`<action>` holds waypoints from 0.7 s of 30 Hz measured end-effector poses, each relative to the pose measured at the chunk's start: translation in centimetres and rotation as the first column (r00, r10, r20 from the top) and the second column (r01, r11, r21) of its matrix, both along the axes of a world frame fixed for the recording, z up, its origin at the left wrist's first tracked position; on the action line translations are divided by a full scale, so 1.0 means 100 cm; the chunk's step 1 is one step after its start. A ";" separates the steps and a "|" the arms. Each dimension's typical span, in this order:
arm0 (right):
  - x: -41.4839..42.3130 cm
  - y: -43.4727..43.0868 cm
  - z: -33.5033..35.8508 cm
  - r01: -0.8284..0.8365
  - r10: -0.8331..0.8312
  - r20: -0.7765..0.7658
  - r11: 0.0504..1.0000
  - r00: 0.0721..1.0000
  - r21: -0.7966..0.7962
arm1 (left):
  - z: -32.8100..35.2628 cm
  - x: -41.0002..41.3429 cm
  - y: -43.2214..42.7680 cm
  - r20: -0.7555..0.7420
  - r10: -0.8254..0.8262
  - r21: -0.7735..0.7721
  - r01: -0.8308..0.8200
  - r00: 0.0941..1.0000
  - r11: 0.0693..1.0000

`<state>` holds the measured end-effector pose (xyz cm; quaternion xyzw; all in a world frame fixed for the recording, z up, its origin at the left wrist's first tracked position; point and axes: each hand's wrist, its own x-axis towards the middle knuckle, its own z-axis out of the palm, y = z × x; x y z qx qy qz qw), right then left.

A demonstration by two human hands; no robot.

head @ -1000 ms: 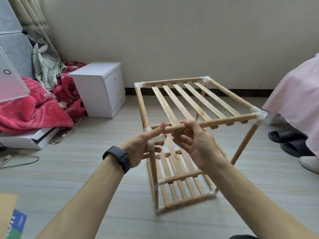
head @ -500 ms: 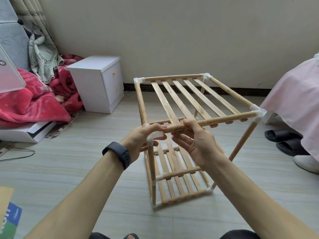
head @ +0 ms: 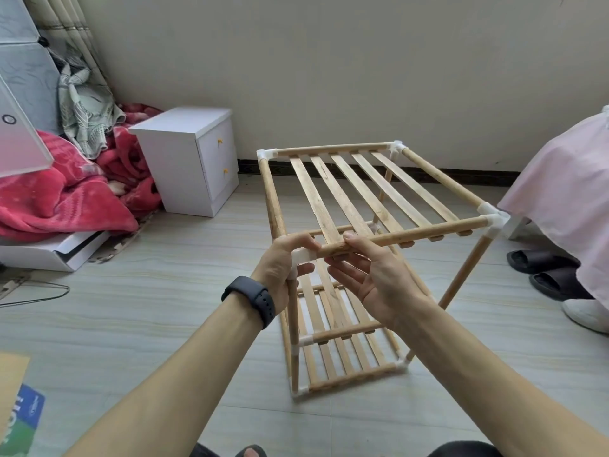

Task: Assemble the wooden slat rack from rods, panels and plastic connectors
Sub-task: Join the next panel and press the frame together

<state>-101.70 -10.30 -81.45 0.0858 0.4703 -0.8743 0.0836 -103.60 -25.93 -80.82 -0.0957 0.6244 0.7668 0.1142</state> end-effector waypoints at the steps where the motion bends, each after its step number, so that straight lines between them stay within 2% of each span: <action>1: 0.000 -0.002 0.000 0.005 -0.005 0.000 1.000 1.000 -0.003 | 0.000 0.000 0.003 -0.022 0.046 -0.010 -0.046 0.999 0.999; 5: 0.001 -0.008 0.000 0.048 -0.048 0.009 0.999 0.999 -0.017 | -0.003 -0.005 0.017 -0.060 0.255 -0.090 -0.260 0.965 0.961; 10: -0.002 -0.015 -0.001 0.085 -0.084 0.033 0.995 0.996 -0.049 | 0.001 -0.014 0.028 -0.092 0.322 -0.212 -0.335 0.942 0.918; 14: -0.004 -0.013 -0.006 0.034 -0.034 0.017 0.999 0.999 -0.036 | -0.001 -0.013 0.019 -0.073 0.258 -0.237 -0.268 0.963 0.934; 17: -0.005 -0.007 -0.011 -0.041 0.042 -0.020 0.999 0.999 0.031 | -0.005 -0.014 0.008 -0.125 0.169 -0.277 -0.198 0.978 0.940; 21: -0.007 -0.005 -0.007 0.004 -0.001 -0.042 0.998 0.999 0.064 | -0.004 -0.018 0.002 -0.158 0.134 -0.264 -0.172 0.978 0.949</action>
